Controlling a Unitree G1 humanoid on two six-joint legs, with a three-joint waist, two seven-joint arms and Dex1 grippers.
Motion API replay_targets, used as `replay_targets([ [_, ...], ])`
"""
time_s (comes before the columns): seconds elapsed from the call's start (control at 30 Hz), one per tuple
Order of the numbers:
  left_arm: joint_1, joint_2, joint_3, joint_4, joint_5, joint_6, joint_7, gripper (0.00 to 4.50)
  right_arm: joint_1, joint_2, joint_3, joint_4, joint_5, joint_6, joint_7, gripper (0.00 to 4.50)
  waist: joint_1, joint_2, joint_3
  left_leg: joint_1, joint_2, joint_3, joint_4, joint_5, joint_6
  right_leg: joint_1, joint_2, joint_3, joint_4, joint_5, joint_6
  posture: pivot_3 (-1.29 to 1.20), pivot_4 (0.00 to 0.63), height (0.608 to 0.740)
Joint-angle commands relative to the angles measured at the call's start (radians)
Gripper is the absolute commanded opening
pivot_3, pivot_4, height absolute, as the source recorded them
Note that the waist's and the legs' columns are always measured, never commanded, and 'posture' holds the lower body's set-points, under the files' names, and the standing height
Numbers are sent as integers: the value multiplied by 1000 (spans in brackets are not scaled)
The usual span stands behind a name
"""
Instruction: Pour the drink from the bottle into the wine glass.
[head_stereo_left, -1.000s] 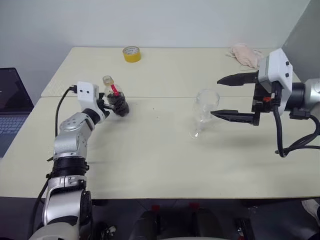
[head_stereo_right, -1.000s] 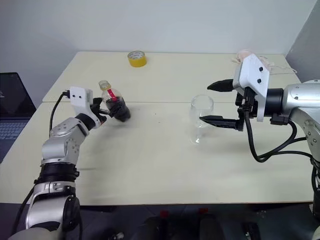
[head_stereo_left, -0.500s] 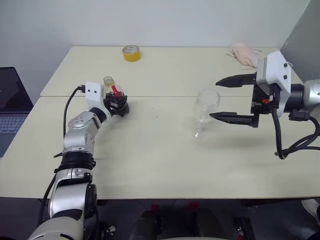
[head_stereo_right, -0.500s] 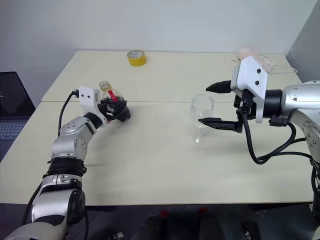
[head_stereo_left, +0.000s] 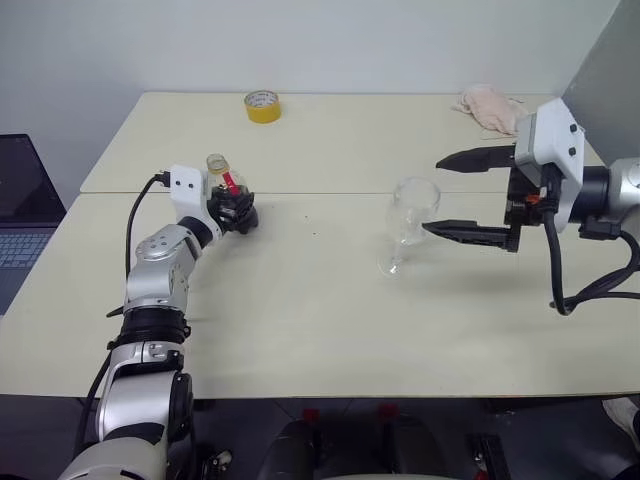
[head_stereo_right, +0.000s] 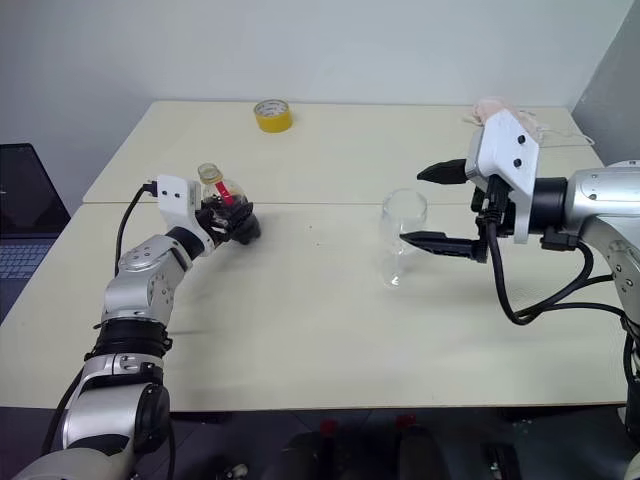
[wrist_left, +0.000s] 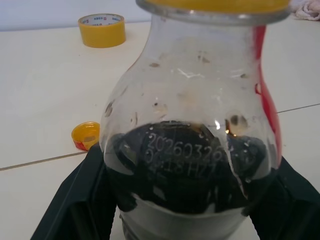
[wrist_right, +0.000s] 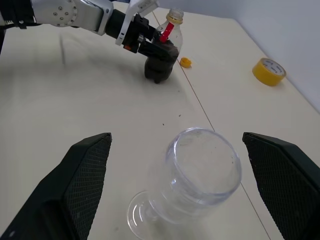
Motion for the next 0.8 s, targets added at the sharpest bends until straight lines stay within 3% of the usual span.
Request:
replay_targets([
  [0.03, -24, -1, 10, -32, -5, -13, -2, 2914, 1, -16, -45, -22, -2, -13, -9, 4500, 0, 0, 0, 0, 0, 0, 0, 0, 0, 0, 0, 0, 0, 0, 0, 0, 150, 740],
  [0.07, -27, -2, 9, -28, -3, -16, -1, 2740, 4, -17, -46, -24, -2, -12, -10, 4500, 0, 0, 0, 0, 0, 0, 0, 0, 0, 0, 0, 0, 0, 0, 0, 0, 150, 740],
  [0.5, -54, 20, 0, -70, 13, -16, -6, 2740, 12, -23, -79, -1, -19, -17, -13, 4500, 0, 0, 0, 0, 0, 0, 0, 0, 0, 0, 0, 0, 0, 0, 0, 0, 150, 740],
  [0.7, -160, 38, -59, -129, 57, -16, -28, 2740, 12, -32, -227, -12, 87, 39, -21, 4500, 4, -1, 0, -8, -1, -5, 8, 0, 0, -2, 0, -5, 1, 0, 0, 0, 150, 740],
  [0.8, -211, 46, -143, -143, 127, -43, -66, 2740, 80, -59, -296, -19, 100, 65, -33, 4500, 6, -1, 0, -8, -3, -7, 10, 0, 0, 0, -2, -7, 0, 1, 1, 0, 150, 740],
])
